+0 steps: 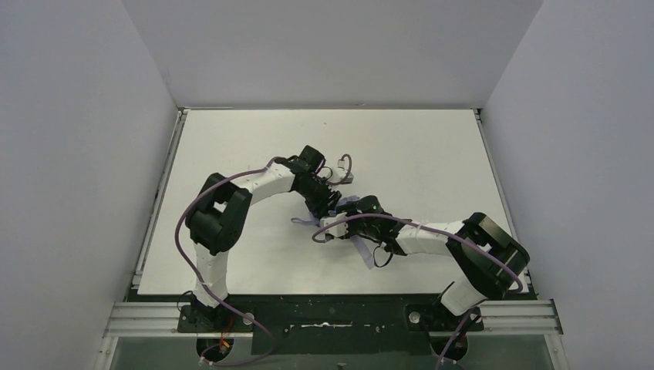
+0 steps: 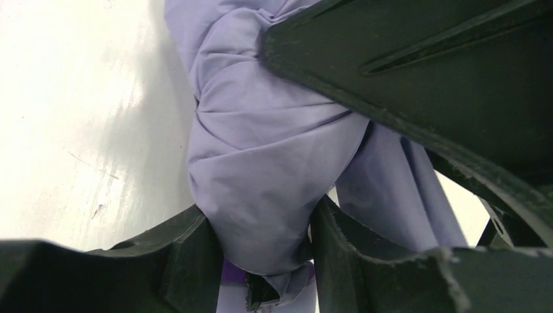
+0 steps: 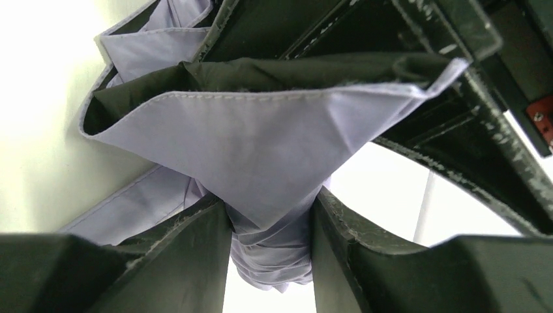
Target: Put away the umbrella
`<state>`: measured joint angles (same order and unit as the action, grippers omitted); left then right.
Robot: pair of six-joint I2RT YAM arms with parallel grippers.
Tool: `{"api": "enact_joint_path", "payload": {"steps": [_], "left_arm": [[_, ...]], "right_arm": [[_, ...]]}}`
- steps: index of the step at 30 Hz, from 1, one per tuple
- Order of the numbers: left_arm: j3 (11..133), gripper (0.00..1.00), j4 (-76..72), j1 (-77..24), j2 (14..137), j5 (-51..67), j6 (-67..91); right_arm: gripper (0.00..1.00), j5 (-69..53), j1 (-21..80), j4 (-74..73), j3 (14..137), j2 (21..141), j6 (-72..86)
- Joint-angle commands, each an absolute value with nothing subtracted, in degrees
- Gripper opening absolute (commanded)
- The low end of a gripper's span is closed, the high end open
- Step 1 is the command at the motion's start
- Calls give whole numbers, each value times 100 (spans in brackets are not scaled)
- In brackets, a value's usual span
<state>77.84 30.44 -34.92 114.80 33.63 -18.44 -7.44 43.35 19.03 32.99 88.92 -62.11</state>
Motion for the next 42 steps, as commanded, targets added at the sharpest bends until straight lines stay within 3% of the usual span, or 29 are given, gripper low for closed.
{"api": "enact_joint_path", "payload": {"steps": [1, 6, 9, 13, 23, 26, 31, 36, 42], "left_arm": [[7928, 35, 3484, -3762, 11709, 3022, -1949], [8053, 21, 3644, -3771, 11763, 2769, -1932], [8047, 18, 3648, -3771, 11735, 2674, -1916], [8047, 15, 3648, -3770, 11752, 2578, -1871], [8078, 6, 3595, -3771, 11775, 2287, -1760], [8040, 3, 3509, -3771, 11743, 2158, -1706], [8147, 0, 3564, -3779, 11754, 1914, -1632], [8288, 0, 3644, -3811, 11772, 1619, -1521], [8225, 0, 3573, -3926, 11681, 1355, -1582]], "right_arm": [[11, -681, 4369, 1994, 3158, 9085, -5812], [23, -734, 4368, 1889, 3119, 8843, -5815], [38, -786, 4368, 1533, 3160, 8565, -5850], [50, -765, 4369, 953, 3182, 8057, -5875], [57, -861, 4525, -551, 3023, 6174, -4954], [57, -587, 4560, -468, 2910, 5587, -3951], [52, 667, 4575, -443, 3090, 4839, -883], [49, 1534, 4565, -1925, 3643, 4818, 1723], [55, 2250, 4558, -3968, 4086, 5090, 4206]]}}
